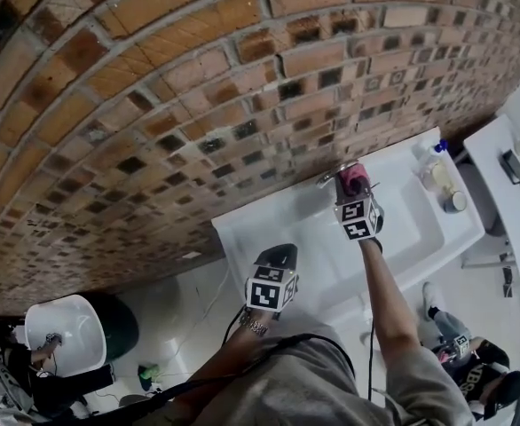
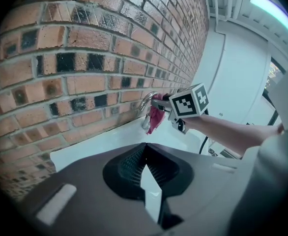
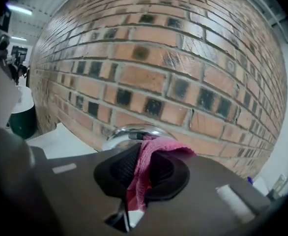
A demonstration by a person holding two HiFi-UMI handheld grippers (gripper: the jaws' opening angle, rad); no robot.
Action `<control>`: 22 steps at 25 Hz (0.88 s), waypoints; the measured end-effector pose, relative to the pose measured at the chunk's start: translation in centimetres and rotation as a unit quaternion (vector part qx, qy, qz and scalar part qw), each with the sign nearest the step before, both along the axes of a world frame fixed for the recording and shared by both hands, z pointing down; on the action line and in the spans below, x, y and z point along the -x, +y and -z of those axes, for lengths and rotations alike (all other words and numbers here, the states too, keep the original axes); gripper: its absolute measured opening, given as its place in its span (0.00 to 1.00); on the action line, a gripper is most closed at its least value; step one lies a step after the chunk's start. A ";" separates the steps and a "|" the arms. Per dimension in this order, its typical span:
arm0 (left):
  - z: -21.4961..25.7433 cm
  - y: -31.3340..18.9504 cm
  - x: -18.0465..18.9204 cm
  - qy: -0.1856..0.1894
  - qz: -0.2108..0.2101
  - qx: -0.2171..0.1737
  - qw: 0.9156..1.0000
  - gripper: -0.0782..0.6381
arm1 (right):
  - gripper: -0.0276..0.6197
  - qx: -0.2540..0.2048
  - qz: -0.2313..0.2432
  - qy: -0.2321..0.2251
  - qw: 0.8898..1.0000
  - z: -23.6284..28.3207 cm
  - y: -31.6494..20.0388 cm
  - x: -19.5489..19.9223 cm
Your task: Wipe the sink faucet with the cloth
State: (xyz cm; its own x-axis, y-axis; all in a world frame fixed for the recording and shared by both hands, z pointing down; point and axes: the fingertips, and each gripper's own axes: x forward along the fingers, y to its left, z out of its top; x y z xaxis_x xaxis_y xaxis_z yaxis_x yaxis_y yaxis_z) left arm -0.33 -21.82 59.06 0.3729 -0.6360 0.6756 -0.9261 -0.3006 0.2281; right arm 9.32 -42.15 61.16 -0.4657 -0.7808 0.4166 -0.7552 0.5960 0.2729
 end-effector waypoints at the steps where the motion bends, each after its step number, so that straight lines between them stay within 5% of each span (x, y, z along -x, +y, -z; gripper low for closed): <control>1: 0.3 0.3 -0.3 0.001 0.000 -0.002 1.000 0.13 | 0.09 -0.006 0.011 0.006 1.000 0.2 0.9 0.6; 6: 0.9 2.3 -0.3 0.001 0.014 -0.008 1.000 0.13 | 0.09 -0.048 0.159 0.005 0.986 2.2 8.5 6.6; 8: 1.1 2.8 0.2 0.004 0.025 -0.010 1.000 0.13 | 0.09 -0.031 0.168 -0.043 0.984 3.9 11.2 8.0; 14: 2.0 6.0 2.3 0.005 0.044 -0.026 0.999 0.13 | 0.09 0.104 0.057 -0.245 0.962 6.8 20.3 7.9; 22: 1.2 16.3 5.2 -0.007 0.049 -0.041 0.998 0.13 | 0.09 0.207 -0.054 -0.263 0.941 3.9 35.6 10.4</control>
State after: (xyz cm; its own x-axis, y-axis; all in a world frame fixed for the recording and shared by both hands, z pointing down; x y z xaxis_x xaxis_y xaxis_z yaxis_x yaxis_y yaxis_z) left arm -5.49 -5.47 57.90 0.2964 -0.7230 0.6241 -0.9551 -0.2249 0.1931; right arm -1.05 -6.60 57.26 -0.6201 -0.6566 0.4293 -0.7827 0.4814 -0.3944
